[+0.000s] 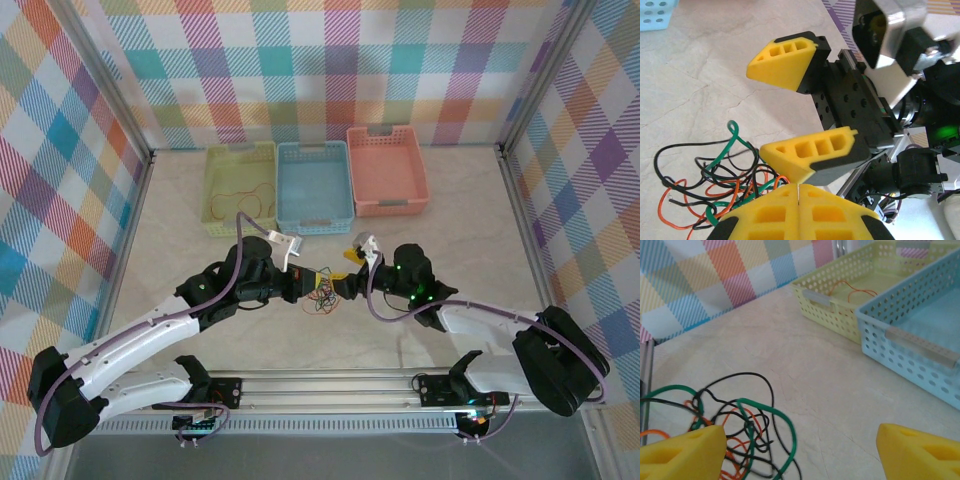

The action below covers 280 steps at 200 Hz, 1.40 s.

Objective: Untangle the cables

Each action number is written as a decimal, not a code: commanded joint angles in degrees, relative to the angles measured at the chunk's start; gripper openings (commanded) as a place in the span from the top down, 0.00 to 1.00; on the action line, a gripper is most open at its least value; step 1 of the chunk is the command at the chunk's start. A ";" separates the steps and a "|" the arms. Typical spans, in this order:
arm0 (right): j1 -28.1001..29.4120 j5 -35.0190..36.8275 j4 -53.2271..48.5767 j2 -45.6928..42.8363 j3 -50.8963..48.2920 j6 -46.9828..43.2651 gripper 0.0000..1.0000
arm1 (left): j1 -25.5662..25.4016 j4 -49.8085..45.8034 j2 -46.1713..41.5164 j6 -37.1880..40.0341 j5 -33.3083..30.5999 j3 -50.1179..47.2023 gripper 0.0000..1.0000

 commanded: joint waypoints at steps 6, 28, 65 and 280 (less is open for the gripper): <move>1.01 -4.59 4.58 0.56 -0.04 -1.24 0.21 | -0.77 2.28 0.72 0.99 1.50 0.15 1.00; 1.83 -5.23 1.74 3.16 2.26 -2.24 0.21 | -0.72 3.52 0.86 0.90 3.26 0.41 1.00; 2.59 -4.08 -3.46 5.84 5.04 -3.39 0.21 | -0.77 4.42 0.26 0.67 5.13 0.73 1.00; 2.64 8.62 -4.71 1.26 3.07 -2.55 0.21 | -0.79 -1.28 -0.79 -1.70 -2.87 1.45 1.00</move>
